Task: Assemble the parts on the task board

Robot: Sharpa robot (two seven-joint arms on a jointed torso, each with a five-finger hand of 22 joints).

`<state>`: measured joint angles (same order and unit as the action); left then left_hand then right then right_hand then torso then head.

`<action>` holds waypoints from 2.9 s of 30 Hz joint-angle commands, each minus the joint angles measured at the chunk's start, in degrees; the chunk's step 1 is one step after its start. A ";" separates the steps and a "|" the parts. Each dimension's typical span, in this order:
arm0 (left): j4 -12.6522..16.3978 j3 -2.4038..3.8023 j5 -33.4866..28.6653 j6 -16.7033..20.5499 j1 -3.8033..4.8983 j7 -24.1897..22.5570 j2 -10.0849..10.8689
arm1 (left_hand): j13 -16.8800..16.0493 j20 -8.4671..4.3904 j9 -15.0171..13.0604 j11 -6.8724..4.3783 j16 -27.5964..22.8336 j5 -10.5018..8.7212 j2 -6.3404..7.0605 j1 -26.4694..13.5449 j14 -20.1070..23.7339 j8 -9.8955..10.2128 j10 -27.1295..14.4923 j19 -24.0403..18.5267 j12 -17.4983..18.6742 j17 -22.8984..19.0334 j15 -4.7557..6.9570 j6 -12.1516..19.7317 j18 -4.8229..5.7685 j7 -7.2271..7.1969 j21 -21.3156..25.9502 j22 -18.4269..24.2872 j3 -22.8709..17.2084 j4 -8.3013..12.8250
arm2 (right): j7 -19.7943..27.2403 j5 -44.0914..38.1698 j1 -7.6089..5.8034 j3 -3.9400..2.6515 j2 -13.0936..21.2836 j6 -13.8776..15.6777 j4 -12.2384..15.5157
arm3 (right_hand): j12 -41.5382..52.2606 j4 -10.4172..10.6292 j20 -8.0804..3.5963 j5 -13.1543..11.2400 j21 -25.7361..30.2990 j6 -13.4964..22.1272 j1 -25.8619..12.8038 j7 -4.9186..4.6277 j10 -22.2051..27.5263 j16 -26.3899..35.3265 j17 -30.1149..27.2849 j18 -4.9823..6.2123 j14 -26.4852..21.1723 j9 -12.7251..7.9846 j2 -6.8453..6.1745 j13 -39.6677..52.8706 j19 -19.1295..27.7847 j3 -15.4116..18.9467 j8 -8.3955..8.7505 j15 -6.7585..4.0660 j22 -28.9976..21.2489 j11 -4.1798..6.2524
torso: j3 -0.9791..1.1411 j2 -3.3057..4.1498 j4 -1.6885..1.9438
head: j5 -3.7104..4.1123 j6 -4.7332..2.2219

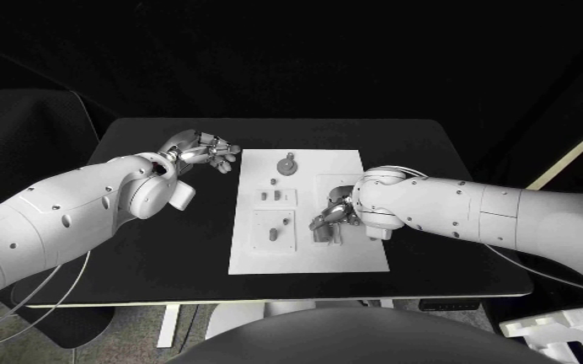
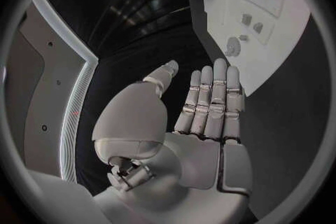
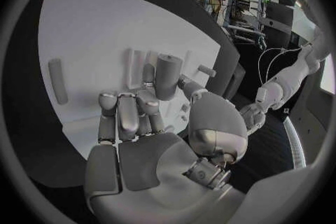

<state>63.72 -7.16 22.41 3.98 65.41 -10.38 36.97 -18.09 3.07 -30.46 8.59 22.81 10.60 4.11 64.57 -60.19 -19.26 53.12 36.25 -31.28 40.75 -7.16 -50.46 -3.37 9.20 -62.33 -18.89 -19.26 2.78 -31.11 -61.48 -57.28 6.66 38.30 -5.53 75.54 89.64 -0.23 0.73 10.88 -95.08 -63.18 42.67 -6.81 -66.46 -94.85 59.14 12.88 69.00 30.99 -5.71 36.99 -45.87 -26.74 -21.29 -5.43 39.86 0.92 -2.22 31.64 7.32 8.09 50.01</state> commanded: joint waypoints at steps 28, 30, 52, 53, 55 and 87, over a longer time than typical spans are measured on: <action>0.14 0.03 0.04 -0.67 0.04 -0.10 0.06 | -0.07 -0.02 -0.09 0.03 -0.37 0.12 0.00 -0.61 -0.21 -0.19 0.35 0.33 0.46 0.04 0.00 -0.06 -0.95 -0.03 -0.21 -0.08 0.04 -0.38 | 1.31 -0.11 0.12 0.06 0.17 2.74 0.11 | -0.37 1.85 0.28 -0.50 -7.73 -0.21 -3.38 -0.60 0.03 -4.68 -0.04 1.11 0.00 -0.04 -3.43 0.22 0.04 0.37 0.32 -0.48 0.33 0.23 | 0.01 0.00 0.00 | 0.10 -0.01; 0.11 0.02 0.04 -0.70 0.04 -0.09 0.06 | -0.07 -0.02 -0.09 0.03 -0.38 0.12 0.00 -0.61 -0.21 -0.19 0.35 0.33 0.47 0.04 0.00 -0.06 -0.95 -0.03 -0.21 -0.08 0.04 -0.39 | 1.67 -0.22 0.12 0.06 0.46 3.81 0.42 | -0.37 1.85 0.28 -0.49 -7.74 -0.21 -3.39 -0.59 0.03 -4.68 -0.04 1.12 0.00 -0.04 -3.41 0.22 0.04 0.37 0.32 -0.48 0.33 0.23 | 0.02 -0.02 -0.01 | 0.13 -0.01; 0.10 0.02 0.05 -0.75 0.03 -0.04 0.25 | -0.06 -0.02 -0.08 0.03 -0.45 0.12 -0.01 -0.65 -0.20 -0.17 0.34 0.30 0.52 0.03 -0.01 -0.02 -0.95 -0.03 -0.19 -0.07 0.04 -0.41 | 4.15 -0.71 0.09 -0.02 5.99 0.37 6.94 | -0.11 -6.20 0.00 -0.44 -7.92 -0.32 3.18 -0.47 -0.02 -4.75 0.19 1.63 0.11 0.53 -2.69 0.74 0.02 -1.31 -0.04 -0.68 1.17 0.53 | 0.06 0.01 -0.01 | 0.16 -0.01; 0.09 0.02 0.05 -0.74 0.03 -0.04 0.25 | -0.06 -0.02 -0.08 0.03 -0.45 0.12 -0.01 -0.65 -0.20 -0.17 0.34 0.30 0.52 0.03 -0.01 -0.02 -0.95 -0.03 -0.19 -0.07 0.04 -0.41 | 4.22 -0.71 0.09 -0.02 5.99 0.14 6.98 | -0.11 -6.31 0.00 -0.44 -7.91 -0.33 3.33 -0.47 -0.02 -4.75 0.19 1.63 0.12 0.54 -2.70 0.75 0.02 -1.34 -0.05 -0.68 1.18 0.53 | 0.07 0.02 -0.01 | 0.20 -0.01; 0.10 0.02 0.05 -0.75 0.03 -0.05 0.25 | -0.06 -0.02 -0.08 0.03 -0.46 0.12 -0.01 -0.65 -0.20 -0.17 0.34 0.30 0.52 0.03 -0.01 -0.02 -0.95 -0.03 -0.19 -0.07 0.04 -0.41 | 4.28 -0.71 0.09 -0.02 5.97 -0.39 7.02 | -0.11 -6.58 0.01 -0.44 -7.91 -0.36 3.73 -0.46 -0.03 -4.75 0.20 1.64 0.12 0.58 -2.70 0.76 0.02 -1.44 -0.08 -0.69 1.22 0.53 | 0.07 0.02 -0.02 | 0.19 -0.01; 0.08 0.02 0.11 -0.79 0.03 -0.11 0.16 | -0.06 -0.03 -0.08 0.03 -0.54 0.13 -0.03 -0.67 -0.20 -0.15 0.34 0.27 0.59 0.03 -0.01 0.01 -0.96 -0.03 -0.17 -0.07 0.02 -0.44 | 4.01 -3.45 0.10 -0.02 4.66 0.03 5.31 | -0.04 -7.24 0.07 -0.42 -7.93 -0.90 8.21 -0.35 -0.25 -4.77 0.26 1.65 0.27 0.99 -1.79 0.95 -0.11 -2.56 -0.50 -0.71 1.57 0.55 | 0.03 0.00 0.01 | 0.23 -0.01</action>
<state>63.71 -7.18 22.43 3.90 65.41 -10.07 37.25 -18.08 3.07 -30.46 8.59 22.59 10.60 4.11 64.57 -60.19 -19.26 53.12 36.25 -31.01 40.75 -7.16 -50.46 -3.37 9.20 -62.33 -18.89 -19.26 2.78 -27.44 -64.02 -57.22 6.65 43.02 -4.93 80.88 89.64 -7.51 0.73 10.64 -95.08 -63.51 50.48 -6.82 -66.67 -94.85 59.32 13.60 69.31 31.92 -7.61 37.89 -45.87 -29.11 -21.53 -5.68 41.38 1.12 -2.23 31.62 7.32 8.30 50.01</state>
